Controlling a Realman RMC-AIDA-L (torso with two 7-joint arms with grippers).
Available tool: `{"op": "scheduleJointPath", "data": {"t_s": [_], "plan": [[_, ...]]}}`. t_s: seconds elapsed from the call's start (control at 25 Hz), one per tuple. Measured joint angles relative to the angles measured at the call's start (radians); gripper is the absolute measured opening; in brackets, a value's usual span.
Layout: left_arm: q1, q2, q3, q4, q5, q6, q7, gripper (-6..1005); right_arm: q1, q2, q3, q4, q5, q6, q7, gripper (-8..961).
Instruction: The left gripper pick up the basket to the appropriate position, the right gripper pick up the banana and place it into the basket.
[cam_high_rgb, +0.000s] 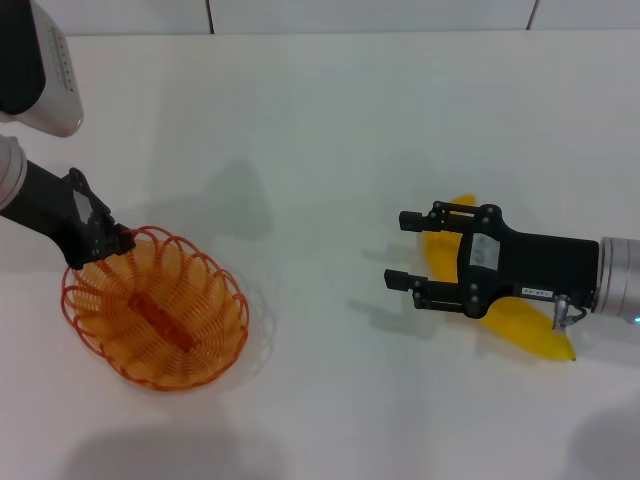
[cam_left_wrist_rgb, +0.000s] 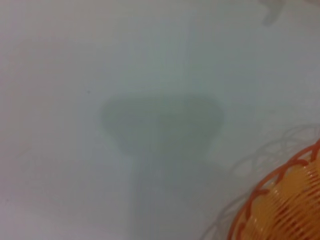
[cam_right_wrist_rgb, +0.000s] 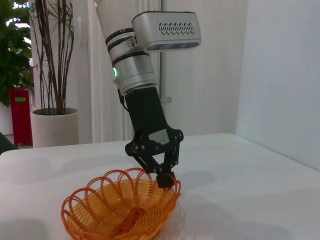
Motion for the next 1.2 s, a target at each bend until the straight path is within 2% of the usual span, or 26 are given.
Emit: {"op": "scheduleJointPath", "data": {"t_s": [0.6, 0.76, 0.92, 1.04, 1.16, 1.2], "plan": [[-0.003, 0.000, -0.003, 0.021, -0.016, 0.043, -0.039, 65, -0.006, -0.002, 0.000, 0.000, 0.000, 0.000, 0.000, 705], [0.003, 0.010, -0.047, 0.078, -0.083, 0.120, -0.081, 65, -0.009, -0.003, 0.000, -0.002, 0.000, 0.001, 0.000, 706], [0.005, 0.021, -0.130, 0.112, -0.165, 0.204, -0.104, 58, -0.012, -0.003, 0.000, -0.002, 0.000, 0.006, 0.000, 706], [0.006, 0.022, -0.193, 0.113, -0.188, 0.185, -0.179, 51, -0.012, -0.003, 0.000, -0.003, 0.000, 0.008, 0.000, 704], [0.007, 0.016, -0.211, 0.099, -0.183, 0.142, -0.238, 47, -0.009, -0.002, 0.000, -0.001, 0.003, 0.009, 0.000, 704], [0.010, 0.006, -0.198, 0.048, -0.168, 0.051, -0.316, 46, -0.007, -0.002, 0.000, 0.000, 0.004, 0.009, 0.000, 704]]}}
